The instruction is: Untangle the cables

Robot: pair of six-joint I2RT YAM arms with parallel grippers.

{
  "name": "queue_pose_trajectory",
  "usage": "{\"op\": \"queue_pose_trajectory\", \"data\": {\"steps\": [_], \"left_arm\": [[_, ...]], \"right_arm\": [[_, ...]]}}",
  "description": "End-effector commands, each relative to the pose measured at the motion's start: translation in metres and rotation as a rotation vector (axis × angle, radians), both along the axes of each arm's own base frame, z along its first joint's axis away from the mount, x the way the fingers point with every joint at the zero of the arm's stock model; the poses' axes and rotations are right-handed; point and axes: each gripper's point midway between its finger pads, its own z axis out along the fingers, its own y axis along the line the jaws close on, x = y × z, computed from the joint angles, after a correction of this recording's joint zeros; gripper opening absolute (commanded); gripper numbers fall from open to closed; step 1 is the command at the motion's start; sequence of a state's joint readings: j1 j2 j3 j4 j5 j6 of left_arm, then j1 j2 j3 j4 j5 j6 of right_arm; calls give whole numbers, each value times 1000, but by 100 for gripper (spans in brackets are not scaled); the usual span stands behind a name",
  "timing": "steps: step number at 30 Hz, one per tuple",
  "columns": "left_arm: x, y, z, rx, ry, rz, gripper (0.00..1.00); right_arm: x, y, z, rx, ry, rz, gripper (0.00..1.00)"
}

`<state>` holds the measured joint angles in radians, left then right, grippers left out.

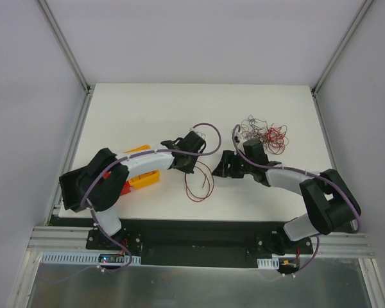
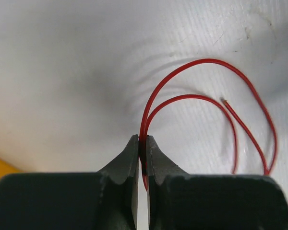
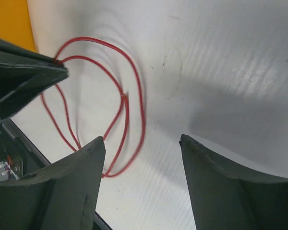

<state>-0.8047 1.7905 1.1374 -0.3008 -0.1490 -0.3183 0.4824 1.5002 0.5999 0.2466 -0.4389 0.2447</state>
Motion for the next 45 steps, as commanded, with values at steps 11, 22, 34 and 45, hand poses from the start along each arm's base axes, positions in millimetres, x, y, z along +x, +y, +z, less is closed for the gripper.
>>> {"op": "queue_pose_trajectory", "data": {"steps": [11,22,34,45], "left_arm": [[11,93,175,8,-410,211,0],[35,215,228,203,-601,576,0],[35,239,164,532,-433,566,0],[18,263,168,823,-442,579,0]], "right_arm": [[23,-27,24,-33,-138,-114,67],[21,-25,29,-9,-151,-111,67],[20,-25,32,0,-154,-106,67],[20,-21,28,16,-120,-96,66]]}}
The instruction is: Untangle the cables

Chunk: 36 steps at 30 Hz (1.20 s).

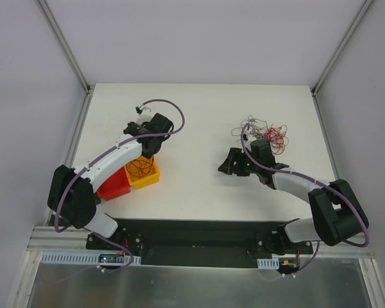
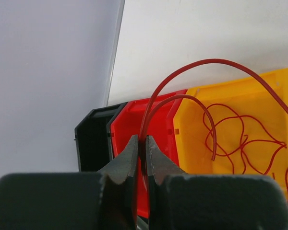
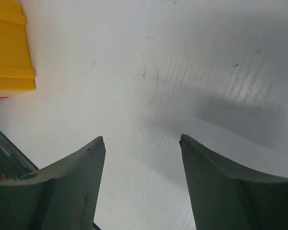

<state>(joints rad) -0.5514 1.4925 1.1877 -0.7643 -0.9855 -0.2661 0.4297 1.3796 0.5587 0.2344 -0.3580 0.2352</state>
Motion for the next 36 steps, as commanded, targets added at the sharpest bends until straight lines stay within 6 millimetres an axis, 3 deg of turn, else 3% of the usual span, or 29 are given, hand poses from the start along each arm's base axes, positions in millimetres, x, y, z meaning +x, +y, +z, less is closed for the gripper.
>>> {"op": "queue_pose_trajectory", "data": {"steps": [1,9,15,21,30,36], "left_arm": [[-15,19,24,112,-46,52,0],[-20,29,38,167,-35,34,0],[-18,-5,-11,-6,133,-54,0],[-13,-36,-51,-168,185,-2,0],[-17,-48,-94,-282,198,61,0],[-34,-41,-119,-320,234,102,0]], "right_arm": [[5,4,11,37,-38,10,66],[6,5,8,35,-25,11,66],[5,5,14,47,-45,7,67],[4,4,10,42,-31,7,67],[6,0,9,31,-36,-5,66],[6,0,11,35,-39,-3,66]]}}
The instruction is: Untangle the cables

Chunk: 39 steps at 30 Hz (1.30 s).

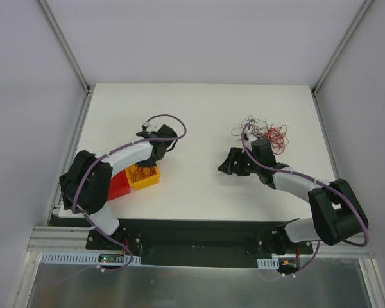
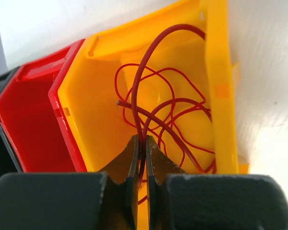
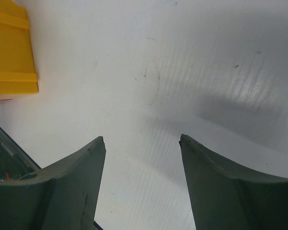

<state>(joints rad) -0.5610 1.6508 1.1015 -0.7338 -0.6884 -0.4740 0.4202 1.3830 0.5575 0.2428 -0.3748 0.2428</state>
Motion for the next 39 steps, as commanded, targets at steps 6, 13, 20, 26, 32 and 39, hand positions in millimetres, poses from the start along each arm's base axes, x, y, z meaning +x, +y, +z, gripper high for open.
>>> {"op": "queue_pose_trajectory", "data": {"steps": [6,13,20,26,32,39], "left_arm": [[-11,9,1,-66,-58,85,19],[0,-4,44,-173,-140,21,63],[-6,-11,89,-293,-248,-40,75],[-8,-34,142,-431,-311,-240,86],[-28,-69,176,-607,-343,-517,92],[-43,-78,161,-677,-360,-592,95]], "right_arm": [[5,1,9,24,-46,1,66],[6,-1,6,12,-46,1,66],[11,-16,7,-56,-101,-43,66],[23,-50,8,-138,-121,-204,67],[45,-114,36,-150,-62,-471,68],[71,-192,62,-276,42,-706,68]]}}
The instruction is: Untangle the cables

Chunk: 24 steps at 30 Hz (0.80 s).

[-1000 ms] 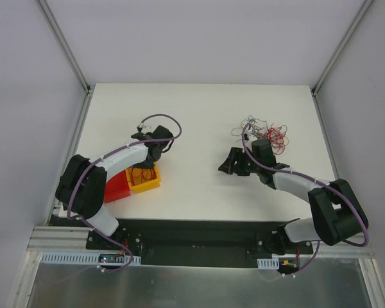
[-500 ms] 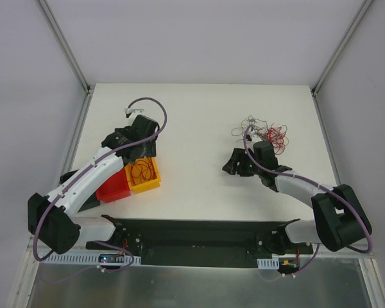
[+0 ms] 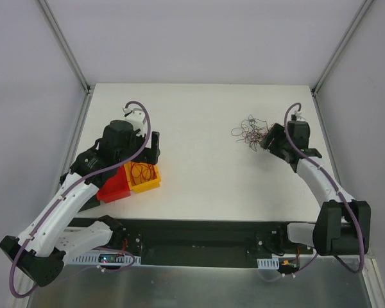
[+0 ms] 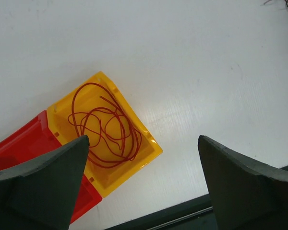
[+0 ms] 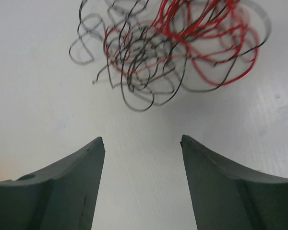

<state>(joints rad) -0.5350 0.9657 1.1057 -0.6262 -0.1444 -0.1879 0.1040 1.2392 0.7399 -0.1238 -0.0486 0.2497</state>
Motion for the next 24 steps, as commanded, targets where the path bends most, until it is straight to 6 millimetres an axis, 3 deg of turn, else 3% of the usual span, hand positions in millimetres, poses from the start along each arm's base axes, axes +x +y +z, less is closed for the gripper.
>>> {"op": "queue_pose_trajectory", "data": {"steps": [1,5,10,13,19,24], "left_arm": [[-10,-15,-10,-34,0,-120,95],[-16,-16,-1,-65,-29,-142,94],[-22,-23,5,-103,-55,-191,95],[-24,-23,3,-102,-52,-198,95],[-22,-25,2,-107,-45,-208,95],[-19,-24,-7,-92,-20,-202,95]], "right_arm": [[14,-52,19,-44,49,-166,67],[33,-75,20,-65,57,-202,60],[64,-83,22,-27,57,-186,38],[72,-85,12,-2,102,-179,27],[103,-56,13,156,-8,-92,33],[120,-37,0,257,-2,-26,32]]}}
